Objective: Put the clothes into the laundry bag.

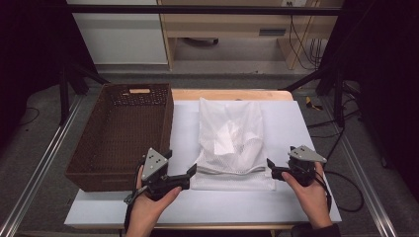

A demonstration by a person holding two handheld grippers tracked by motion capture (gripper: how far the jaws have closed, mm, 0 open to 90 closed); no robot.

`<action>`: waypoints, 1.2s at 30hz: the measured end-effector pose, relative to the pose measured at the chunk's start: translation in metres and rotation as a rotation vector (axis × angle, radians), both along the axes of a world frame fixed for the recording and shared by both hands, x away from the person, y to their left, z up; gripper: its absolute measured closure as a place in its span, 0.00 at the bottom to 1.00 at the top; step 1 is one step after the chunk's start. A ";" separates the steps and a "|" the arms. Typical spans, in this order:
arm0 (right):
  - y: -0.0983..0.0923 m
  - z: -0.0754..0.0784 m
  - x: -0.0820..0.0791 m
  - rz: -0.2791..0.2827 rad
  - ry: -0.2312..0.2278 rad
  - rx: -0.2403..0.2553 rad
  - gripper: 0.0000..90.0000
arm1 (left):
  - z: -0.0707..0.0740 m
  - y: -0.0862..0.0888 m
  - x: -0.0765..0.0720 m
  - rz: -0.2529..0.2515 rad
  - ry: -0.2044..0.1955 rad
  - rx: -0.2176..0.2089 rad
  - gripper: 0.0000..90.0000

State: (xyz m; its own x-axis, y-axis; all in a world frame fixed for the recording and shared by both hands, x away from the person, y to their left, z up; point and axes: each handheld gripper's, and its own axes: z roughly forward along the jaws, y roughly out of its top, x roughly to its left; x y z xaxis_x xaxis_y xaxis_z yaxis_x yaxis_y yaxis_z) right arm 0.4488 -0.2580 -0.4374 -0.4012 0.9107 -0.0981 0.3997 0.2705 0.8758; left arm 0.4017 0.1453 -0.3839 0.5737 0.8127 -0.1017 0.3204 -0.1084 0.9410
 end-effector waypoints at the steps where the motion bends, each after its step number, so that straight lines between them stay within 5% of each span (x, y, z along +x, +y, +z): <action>1: 0.000 0.000 0.000 -0.002 0.001 0.001 0.08 | 0.001 0.001 0.000 0.005 -0.004 -0.004 0.10; 36: -0.021 -0.003 0.003 -0.049 0.016 0.019 0.08 | 0.016 0.073 0.012 0.170 -0.033 -0.030 0.10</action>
State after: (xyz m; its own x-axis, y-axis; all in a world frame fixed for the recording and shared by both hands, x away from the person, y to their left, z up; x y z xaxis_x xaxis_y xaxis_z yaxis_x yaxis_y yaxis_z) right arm 0.4516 -0.2789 -0.4407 -0.3575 0.9309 -0.0750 0.4258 0.2340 0.8741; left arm 0.4141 0.2182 -0.3676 0.4315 0.8953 -0.1112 0.3006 -0.0265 0.9534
